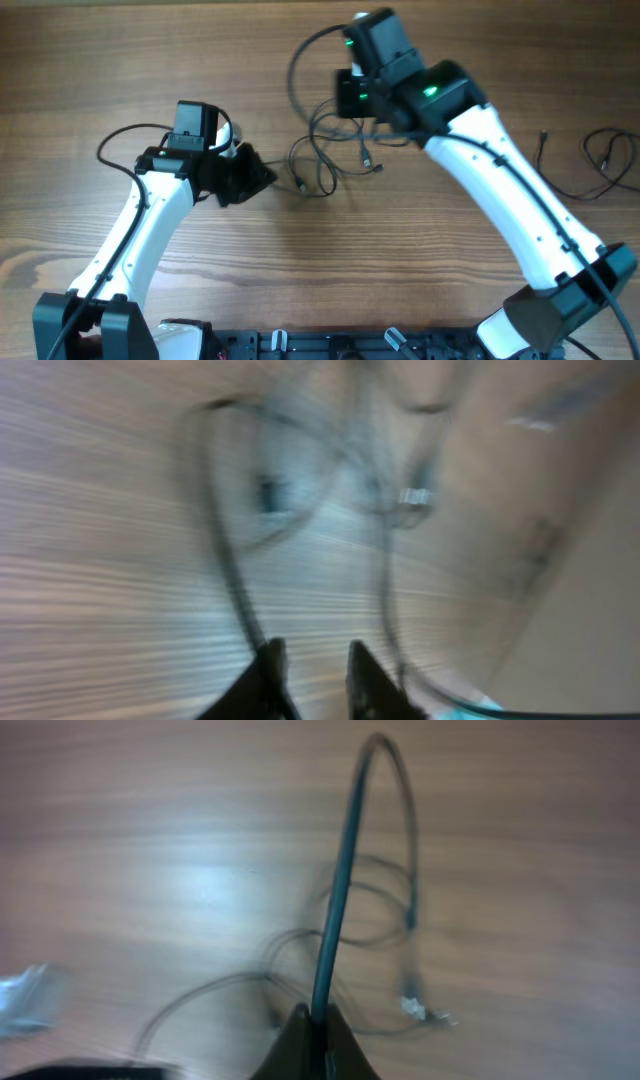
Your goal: Untangle cables
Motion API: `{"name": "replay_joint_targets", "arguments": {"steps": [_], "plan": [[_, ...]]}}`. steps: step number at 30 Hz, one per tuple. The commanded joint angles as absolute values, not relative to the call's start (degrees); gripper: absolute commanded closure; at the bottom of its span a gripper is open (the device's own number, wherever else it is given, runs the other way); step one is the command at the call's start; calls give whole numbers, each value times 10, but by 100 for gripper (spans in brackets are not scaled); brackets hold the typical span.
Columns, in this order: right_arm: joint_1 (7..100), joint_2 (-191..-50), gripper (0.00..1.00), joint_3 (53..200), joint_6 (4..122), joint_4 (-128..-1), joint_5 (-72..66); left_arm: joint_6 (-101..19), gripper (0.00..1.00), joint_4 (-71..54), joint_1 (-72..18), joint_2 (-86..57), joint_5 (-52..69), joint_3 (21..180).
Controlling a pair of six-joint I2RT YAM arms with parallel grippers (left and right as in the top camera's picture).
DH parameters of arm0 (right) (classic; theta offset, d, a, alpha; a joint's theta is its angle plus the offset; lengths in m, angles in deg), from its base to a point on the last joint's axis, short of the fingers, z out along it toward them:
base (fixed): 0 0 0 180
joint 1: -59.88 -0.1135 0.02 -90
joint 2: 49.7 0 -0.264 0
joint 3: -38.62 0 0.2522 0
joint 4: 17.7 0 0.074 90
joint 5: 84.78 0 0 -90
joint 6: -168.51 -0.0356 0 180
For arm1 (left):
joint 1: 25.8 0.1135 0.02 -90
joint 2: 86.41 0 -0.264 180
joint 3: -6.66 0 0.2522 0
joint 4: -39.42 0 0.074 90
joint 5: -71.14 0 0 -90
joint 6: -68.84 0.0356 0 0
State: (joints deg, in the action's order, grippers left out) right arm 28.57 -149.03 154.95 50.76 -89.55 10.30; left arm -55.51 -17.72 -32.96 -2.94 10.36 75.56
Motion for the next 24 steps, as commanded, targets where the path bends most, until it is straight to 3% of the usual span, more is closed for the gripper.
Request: {"name": "replay_joint_targets", "arguments": {"steps": [1, 9, 12, 19, 20, 24], "plan": [[386, -1497, 96, 1550, 464, -929, 179, -512, 85, -219, -300, -28, -83, 756], [571, -1497, 96, 1550, 471, -1010, 176, -510, 96, -231, -160, -28, -109, 756], [622, -1497, 96, 1550, 505, -1024, 114, -510, 96, -231, -102, -28, -60, 756], [621, -1497, 95, 1550, 575, -1025, -56, -509, 94, -219, -75, -28, 87, 756], [611, -1497, 96, 1550, 575, -1024, -74, -510, 90, -217, -80, -28, 89, 756], [559, -1497, 96, 1550, 575, -987, -165, -510, 51, -217, -113, -28, 89, 756]]}}
